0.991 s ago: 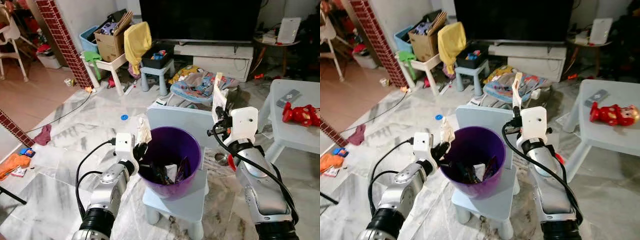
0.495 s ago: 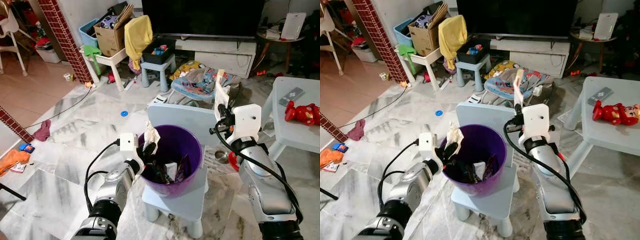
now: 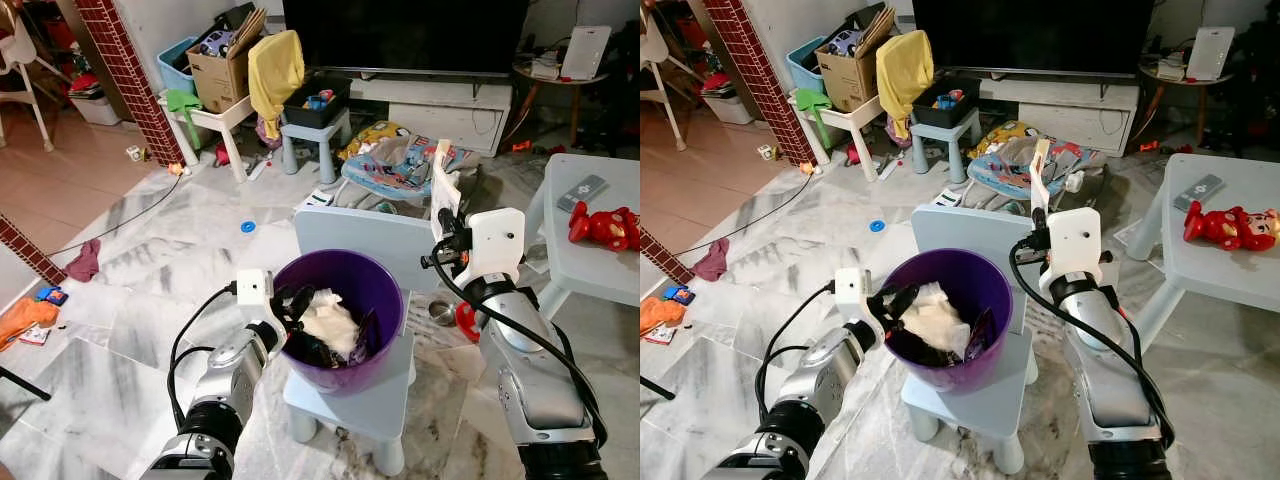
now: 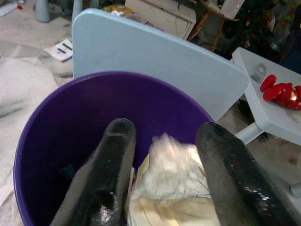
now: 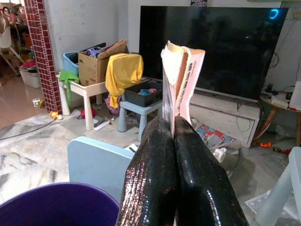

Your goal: Picking trash to rubbish bin

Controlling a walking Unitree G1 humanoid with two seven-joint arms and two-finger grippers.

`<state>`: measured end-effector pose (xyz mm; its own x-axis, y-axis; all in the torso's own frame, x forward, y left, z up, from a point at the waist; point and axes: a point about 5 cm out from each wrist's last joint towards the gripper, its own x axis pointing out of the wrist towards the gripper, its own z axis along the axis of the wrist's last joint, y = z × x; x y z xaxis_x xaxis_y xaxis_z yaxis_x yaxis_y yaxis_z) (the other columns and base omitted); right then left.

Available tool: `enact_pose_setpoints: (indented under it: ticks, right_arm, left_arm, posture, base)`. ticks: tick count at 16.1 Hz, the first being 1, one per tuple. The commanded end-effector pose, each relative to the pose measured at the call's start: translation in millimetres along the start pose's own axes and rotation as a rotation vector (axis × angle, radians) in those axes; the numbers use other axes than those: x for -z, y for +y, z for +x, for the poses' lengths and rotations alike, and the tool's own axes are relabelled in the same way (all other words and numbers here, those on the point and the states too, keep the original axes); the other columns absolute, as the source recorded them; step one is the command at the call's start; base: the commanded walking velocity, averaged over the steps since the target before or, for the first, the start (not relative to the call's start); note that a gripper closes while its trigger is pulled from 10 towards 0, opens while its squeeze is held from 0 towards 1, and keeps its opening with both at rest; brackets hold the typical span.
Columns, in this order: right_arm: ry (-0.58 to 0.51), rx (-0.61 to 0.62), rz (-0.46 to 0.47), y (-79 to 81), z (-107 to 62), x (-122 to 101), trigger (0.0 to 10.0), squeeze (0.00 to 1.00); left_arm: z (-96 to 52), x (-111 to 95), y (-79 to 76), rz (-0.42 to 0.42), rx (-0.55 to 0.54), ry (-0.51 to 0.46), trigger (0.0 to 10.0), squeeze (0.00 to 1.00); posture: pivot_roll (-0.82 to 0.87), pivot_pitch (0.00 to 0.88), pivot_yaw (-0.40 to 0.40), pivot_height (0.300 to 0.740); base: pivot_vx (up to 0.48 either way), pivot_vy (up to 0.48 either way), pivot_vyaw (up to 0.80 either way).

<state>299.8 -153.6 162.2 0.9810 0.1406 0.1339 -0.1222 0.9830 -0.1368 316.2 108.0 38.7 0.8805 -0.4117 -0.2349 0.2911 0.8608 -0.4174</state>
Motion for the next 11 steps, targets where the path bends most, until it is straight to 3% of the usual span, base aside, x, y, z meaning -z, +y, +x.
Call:
enact_pose_setpoints:
  ticks: [1, 11]
  right_arm:
    - [-0.023, -0.015, -0.006, 2.7, 0.8, -6.4, 10.0, 0.00]
    - [-0.003, -0.063, 0.015, 11.4, 6.5, 0.6, 10.0, 0.00]
  left_arm:
    - [-1.4, -4.2, 5.4, 0.011, -0.013, -0.013, 10.0, 1.00]
    - [-36.3, -9.5, 40.7, 0.116, -0.178, -0.026, 10.0, 1.00]
  posture:
    - [-0.08, 0.051, 0.080, 0.740]
    - [-0.02, 0.034, 0.078, 0.740]
  base:
    - [0.000, 0.000, 0.00]
    - [0.000, 0.000, 0.00]
